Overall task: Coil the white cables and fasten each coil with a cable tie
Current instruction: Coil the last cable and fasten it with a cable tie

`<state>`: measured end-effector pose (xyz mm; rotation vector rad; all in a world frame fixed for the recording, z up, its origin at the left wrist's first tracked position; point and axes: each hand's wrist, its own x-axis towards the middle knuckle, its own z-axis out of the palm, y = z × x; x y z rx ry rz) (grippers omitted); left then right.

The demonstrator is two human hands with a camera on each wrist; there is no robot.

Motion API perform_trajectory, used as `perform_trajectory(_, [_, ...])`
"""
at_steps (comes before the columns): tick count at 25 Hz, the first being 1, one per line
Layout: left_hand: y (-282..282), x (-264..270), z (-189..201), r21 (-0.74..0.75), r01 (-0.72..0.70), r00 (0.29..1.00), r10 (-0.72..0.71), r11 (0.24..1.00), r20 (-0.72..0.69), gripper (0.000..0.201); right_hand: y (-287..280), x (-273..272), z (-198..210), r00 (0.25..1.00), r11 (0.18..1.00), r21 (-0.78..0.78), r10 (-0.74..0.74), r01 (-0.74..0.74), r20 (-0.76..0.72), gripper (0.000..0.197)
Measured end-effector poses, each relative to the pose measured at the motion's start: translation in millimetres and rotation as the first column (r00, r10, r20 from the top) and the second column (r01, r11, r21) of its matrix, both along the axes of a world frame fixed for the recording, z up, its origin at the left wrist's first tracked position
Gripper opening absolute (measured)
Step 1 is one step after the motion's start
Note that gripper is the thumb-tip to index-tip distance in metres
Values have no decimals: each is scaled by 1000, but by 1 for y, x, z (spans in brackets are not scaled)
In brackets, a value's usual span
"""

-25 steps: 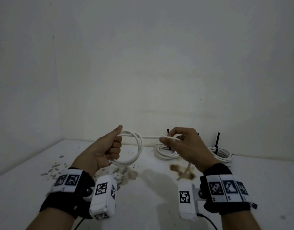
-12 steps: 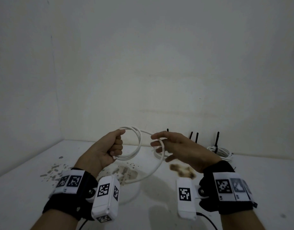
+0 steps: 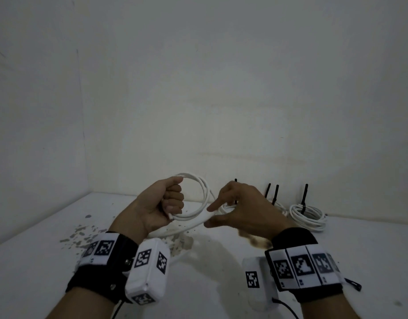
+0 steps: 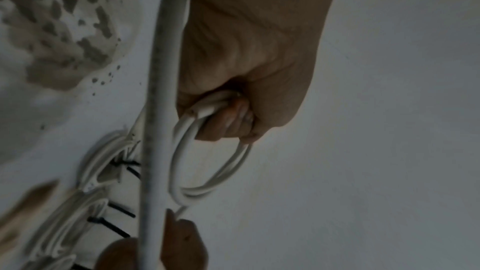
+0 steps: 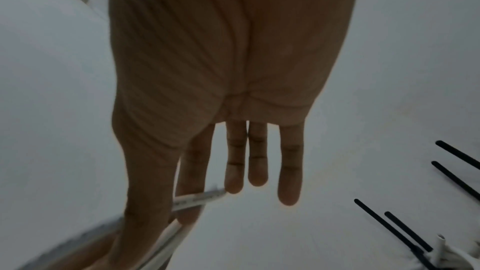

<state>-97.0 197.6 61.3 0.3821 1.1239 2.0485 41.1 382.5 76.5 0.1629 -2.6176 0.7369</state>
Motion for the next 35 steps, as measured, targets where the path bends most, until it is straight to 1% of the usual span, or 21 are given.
perform_trajectory(1, [-5,-3,2,104,104,993,-110,989,49,45,3,0,0,1000,1000,-20,-13,12,-21,30])
perform_trajectory(2, [-10,-5,4,199,170,982,-182,965,46,36,7,0,-1,999,999,-40,-26,24,-42,30])
perform_trajectory(3, [-15,-7,5,242,177,982,-186,954,15,29,11,1,-3,997,997,-70,-35,30,-62,28])
perform_trajectory(5, [-19,-9,5,256,133,991,-134,958,-14,23,17,0,-5,994,987,-159,-50,33,-99,20])
perform_trajectory(6, [-19,-6,4,264,109,993,-114,958,2,22,19,0,-5,992,981,-192,-55,33,-112,17])
perform_trajectory(8, [-11,1,2,308,24,996,-51,951,79,22,16,-2,-4,993,979,-203,-53,30,-108,17])
perform_trajectory(9, [-5,5,2,324,-20,993,-19,946,118,28,11,-2,-4,995,983,-184,-32,16,-89,17])
perform_trajectory(11, [7,14,3,309,-93,992,60,947,113,45,-4,-4,-4,998,989,-145,17,-24,-52,18])
perform_trajectory(13, [17,25,7,295,-98,994,78,951,78,51,-16,-8,-6,998,991,-128,23,-31,-65,24])
perform_trajectory(15, [21,32,10,295,-107,994,94,949,58,48,-23,-13,-9,997,992,-123,2,-12,-81,32])
perform_trajectory(19, [27,37,11,221,-185,983,178,958,51,47,-26,-16,-12,998,995,-94,-33,28,-47,33])
perform_trajectory(21, [30,37,11,185,-212,977,206,960,51,44,-26,-15,-11,999,994,-110,-7,2,-40,29])
perform_trajectory(22, [31,38,11,178,-225,974,215,958,71,43,-26,-14,-10,999,993,-118,16,-21,-44,25])
perform_trajectory(24, [31,37,7,193,-261,960,234,946,153,42,-25,-11,-8,998,991,-120,50,-55,-46,19])
perform_trajectory(26, [32,38,4,252,-261,954,208,932,218,37,-26,-9,-7,998,993,-98,56,-58,-29,17])
perform_trajectory(27, [32,39,3,271,-249,955,190,930,228,36,-28,-9,-7,998,994,-93,49,-51,-26,18])
perform_trajectory(29, [34,39,3,251,-233,960,181,940,212,38,-31,-12,-8,998,993,-113,13,-19,-55,26])
perform_trajectory(31, [36,40,5,198,-236,964,204,951,168,41,-30,-13,-11,994,989,-144,-48,34,-96,42])
perform_trajectory(33, [38,41,8,162,-248,967,233,955,106,45,-28,-15,-15,990,984,-167,-83,64,-111,48])
perform_trajectory(35, [40,43,8,125,-253,967,250,959,40,44,-27,-17,-20,990,985,-154,-98,81,-106,53])
